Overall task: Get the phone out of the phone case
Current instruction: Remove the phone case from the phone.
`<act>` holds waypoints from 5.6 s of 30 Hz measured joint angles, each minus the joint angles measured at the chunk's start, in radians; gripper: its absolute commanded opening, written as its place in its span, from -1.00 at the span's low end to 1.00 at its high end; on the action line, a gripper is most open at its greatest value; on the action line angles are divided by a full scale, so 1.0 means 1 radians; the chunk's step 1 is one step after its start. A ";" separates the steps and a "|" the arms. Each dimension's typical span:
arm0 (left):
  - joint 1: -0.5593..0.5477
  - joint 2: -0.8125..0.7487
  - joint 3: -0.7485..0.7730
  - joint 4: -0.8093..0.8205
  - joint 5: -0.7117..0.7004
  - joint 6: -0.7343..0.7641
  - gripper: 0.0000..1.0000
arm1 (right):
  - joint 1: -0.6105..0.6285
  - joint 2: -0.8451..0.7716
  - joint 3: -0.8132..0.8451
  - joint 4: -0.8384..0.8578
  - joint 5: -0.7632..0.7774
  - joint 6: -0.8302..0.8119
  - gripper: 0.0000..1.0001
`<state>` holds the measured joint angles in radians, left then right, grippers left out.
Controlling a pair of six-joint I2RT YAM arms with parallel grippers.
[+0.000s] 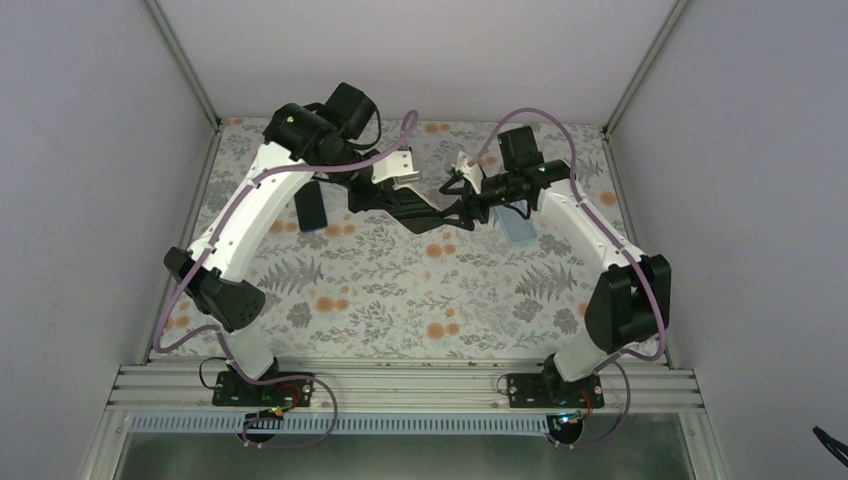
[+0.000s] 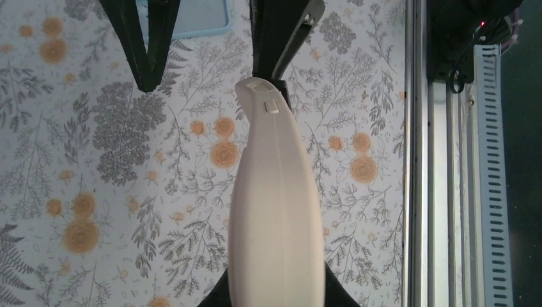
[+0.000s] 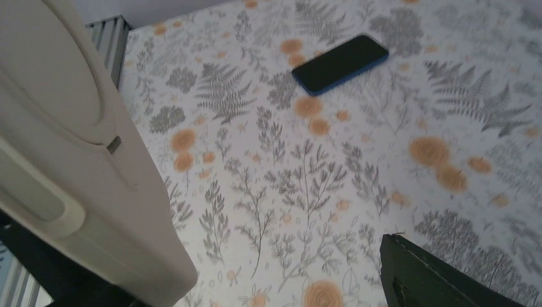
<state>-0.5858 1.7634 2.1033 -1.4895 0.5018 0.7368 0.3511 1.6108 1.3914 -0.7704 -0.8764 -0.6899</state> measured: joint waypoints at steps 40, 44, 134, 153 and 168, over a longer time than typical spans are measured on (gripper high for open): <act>0.121 -0.107 -0.153 0.182 0.123 -0.045 -0.95 | 0.070 0.124 0.173 0.178 -0.263 0.134 0.77; 0.108 -0.074 -0.143 0.100 0.075 -0.038 -0.95 | 0.116 0.179 0.211 0.145 -0.253 0.111 0.77; -0.235 -0.148 -0.625 1.310 -0.667 -0.014 1.00 | -0.119 0.027 0.092 0.552 0.064 0.914 -0.93; -0.236 -0.083 -0.595 1.391 -0.729 -0.040 0.96 | -0.119 0.027 0.085 0.584 0.070 0.953 -0.93; -0.237 -0.081 -0.568 1.407 -0.765 -0.049 0.89 | -0.119 0.027 0.081 0.599 0.064 0.954 -0.93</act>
<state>-0.8223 1.6821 1.5352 -0.0830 -0.2630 0.6876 0.2325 1.6382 1.4723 -0.1715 -0.8127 0.2642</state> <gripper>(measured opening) 0.954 0.070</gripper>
